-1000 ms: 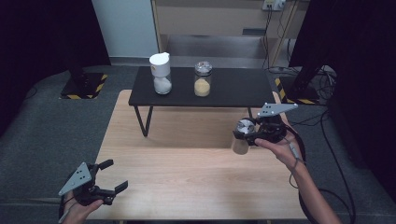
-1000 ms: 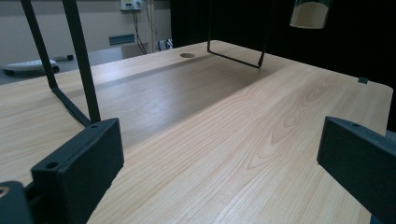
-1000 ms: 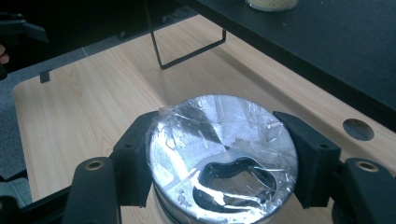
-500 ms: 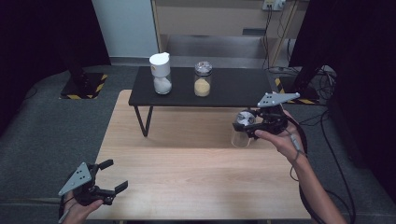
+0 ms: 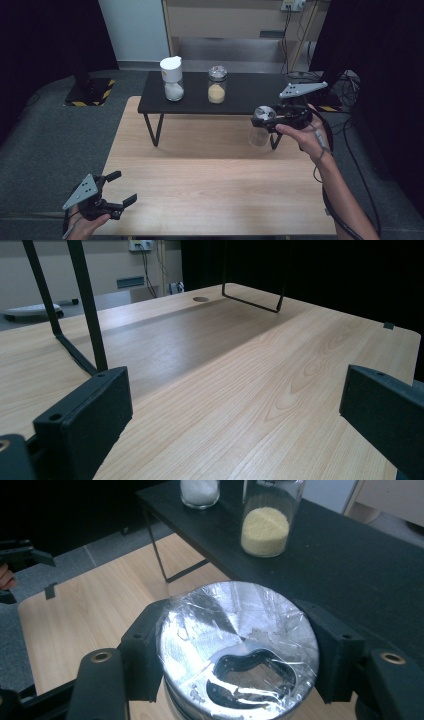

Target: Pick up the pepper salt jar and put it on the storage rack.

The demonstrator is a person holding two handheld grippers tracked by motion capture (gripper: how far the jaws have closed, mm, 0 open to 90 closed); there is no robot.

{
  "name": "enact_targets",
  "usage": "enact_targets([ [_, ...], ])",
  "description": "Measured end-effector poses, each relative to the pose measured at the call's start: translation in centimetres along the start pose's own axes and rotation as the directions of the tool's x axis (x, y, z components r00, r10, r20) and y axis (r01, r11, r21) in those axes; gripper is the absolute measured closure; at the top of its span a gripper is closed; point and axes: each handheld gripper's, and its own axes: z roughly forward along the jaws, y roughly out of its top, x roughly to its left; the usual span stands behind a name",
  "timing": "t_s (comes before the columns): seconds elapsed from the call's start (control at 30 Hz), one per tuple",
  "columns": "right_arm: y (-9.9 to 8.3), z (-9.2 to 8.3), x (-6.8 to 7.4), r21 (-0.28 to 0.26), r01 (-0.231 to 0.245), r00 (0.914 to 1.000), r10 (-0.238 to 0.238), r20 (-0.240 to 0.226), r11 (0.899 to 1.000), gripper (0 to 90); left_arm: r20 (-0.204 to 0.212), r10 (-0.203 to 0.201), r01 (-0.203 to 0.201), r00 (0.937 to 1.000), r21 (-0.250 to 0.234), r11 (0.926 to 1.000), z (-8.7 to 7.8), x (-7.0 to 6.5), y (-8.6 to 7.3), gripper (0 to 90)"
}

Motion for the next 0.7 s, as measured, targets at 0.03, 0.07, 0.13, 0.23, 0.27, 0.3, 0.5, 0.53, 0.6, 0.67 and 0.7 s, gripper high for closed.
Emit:
enact_targets([
  [0.03, 0.2, 0.0, 0.0, -0.001, 0.002, 1.0, -0.002, 0.003, 1.0, 35.5, 0.0, 0.0, 0.0, 1.0, 0.001, 1.0, 0.0, 0.0, 0.0, 0.0],
  [0.07, 0.4, -0.1, -0.1, -0.003, 0.002, 1.0, -0.002, 0.005, 1.0, 35.5, 0.0, 0.0, 0.0, 1.0, 0.0, 1.0, 0.0, 0.0, 0.0, 0.0],
  [0.13, 0.7, -0.1, -0.1, -0.004, 0.001, 1.0, -0.001, 0.009, 1.0, 35.5, 0.0, 0.0, 0.0, 1.0, 0.0, 1.0, 0.0, 0.0, 0.0, 0.0],
  [0.23, 1.3, -0.2, -0.3, -0.007, -0.003, 0.9998, 0.003, 0.021, 1.0, 35.5, 0.0, 0.0, 0.0, 1.0, 0.0, 1.0, 0.0, 0.0, 0.0, 0.0],
  [0.27, 1.5, -0.3, -0.4, -0.009, -0.004, 0.9997, 0.004, 0.025, 1.0, 35.5, 0.0, 0.0, 0.0, 1.0, 0.0, 1.0, 0.0, 0.0, 0.0, 0.0],
  [0.3, 1.6, -0.3, -0.4, -0.012, -0.005, 0.9996, 0.005, 0.029, 1.0, 35.5, 0.0, 0.0, 0.0, 1.0, 0.0, 1.0, 0.0, 0.0, 0.0, 0.0],
  [0.5, 2.5, -0.3, -0.8, -0.014, -0.017, 0.9982, 0.018, 0.056, 1.0, 35.5, -0.001, -0.001, 0.001, 1.0, 0.0, 1.0, -0.1, 0.0, 0.0, 0.0],
  [0.53, 2.7, -0.3, -0.9, -0.011, -0.022, 0.9978, 0.023, 0.063, 1.0, 35.5, 0.0, -0.001, 0.001, 1.0, -0.001, 1.0, -0.1, 0.0, 0.0, 0.0],
  [0.6, 2.8, -0.3, -0.9, -0.015, -0.03, 0.9967, 0.031, 0.075, 0.999, 35.5, 0.0, -0.001, 0.001, 1.0, -0.001, 1.0, -0.1, 0.0, 0.0, 0.0],
  [0.67, 3.0, -0.3, -1.1, -0.019, -0.036, 0.9954, 0.037, 0.088, 0.999, 35.5, 0.0, -0.001, 0.001, 1.0, -0.001, 1.0, -0.1, 0.0, 0.0, 0.0],
  [0.7, 3.1, -0.2, -1.1, -0.022, -0.04, 0.9945, 0.042, 0.095, 0.999, 35.5, 0.0, -0.001, 0.001, 1.0, -0.001, 1.0, -0.1, 0.0, 0.0, 0.0],
])
